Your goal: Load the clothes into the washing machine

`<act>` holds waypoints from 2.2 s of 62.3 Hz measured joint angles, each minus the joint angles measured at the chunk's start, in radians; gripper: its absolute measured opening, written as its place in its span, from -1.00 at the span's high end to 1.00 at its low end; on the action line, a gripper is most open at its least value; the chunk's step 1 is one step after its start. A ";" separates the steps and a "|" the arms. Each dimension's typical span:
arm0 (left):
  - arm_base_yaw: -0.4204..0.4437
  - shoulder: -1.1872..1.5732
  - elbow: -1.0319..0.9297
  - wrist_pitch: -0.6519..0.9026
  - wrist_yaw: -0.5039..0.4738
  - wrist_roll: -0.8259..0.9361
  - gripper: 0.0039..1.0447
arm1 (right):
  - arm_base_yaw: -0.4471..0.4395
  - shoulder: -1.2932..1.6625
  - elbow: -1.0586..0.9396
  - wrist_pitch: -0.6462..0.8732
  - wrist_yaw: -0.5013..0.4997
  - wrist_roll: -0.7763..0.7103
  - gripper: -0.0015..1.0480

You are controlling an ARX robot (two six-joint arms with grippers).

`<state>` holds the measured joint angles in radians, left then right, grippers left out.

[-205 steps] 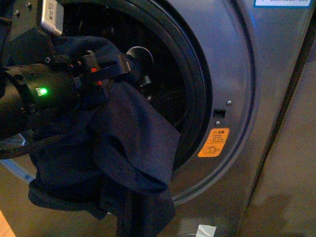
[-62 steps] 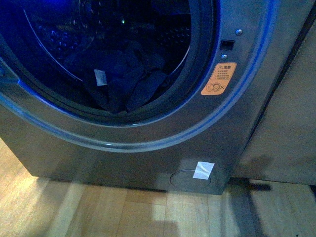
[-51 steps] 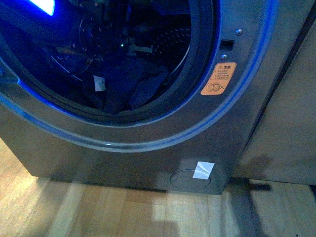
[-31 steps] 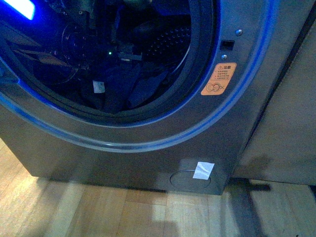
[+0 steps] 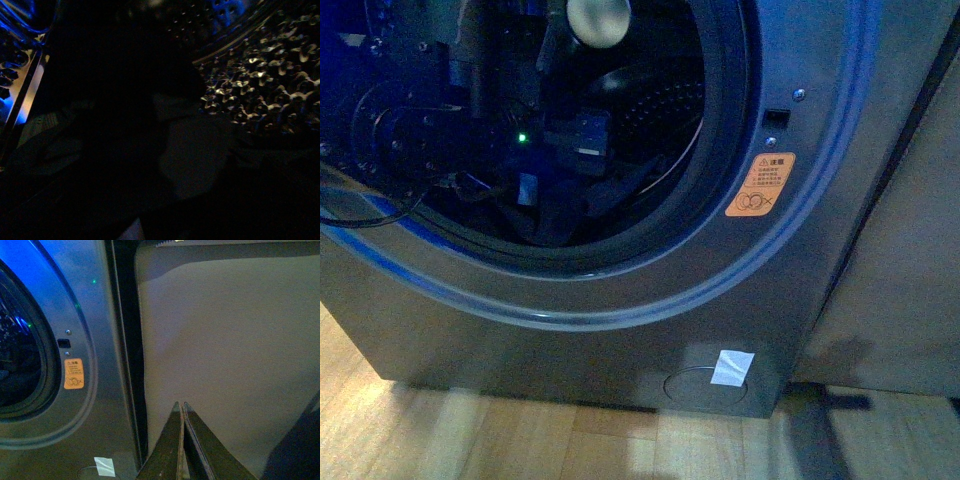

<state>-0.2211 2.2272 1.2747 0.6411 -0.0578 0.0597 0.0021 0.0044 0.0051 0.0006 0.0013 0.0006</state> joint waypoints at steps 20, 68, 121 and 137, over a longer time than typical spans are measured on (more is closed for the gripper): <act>-0.024 -0.296 -0.282 0.090 0.089 -0.009 -0.88 | 0.000 0.000 0.000 0.000 0.000 0.000 0.95; 0.014 -1.166 -0.975 0.108 -0.142 -0.058 0.34 | 0.000 0.000 0.000 0.000 0.000 0.000 0.95; 0.219 -1.684 -1.257 -0.107 0.058 -0.061 0.94 | 0.000 0.000 0.000 0.000 0.000 0.000 -0.89; 0.219 -1.839 -1.257 -0.250 0.058 -0.061 0.94 | 0.000 0.000 0.000 0.000 0.000 0.000 -0.86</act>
<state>-0.0025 0.3882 0.0177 0.3908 -0.0002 -0.0017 0.0021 0.0044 0.0051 0.0006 0.0013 0.0002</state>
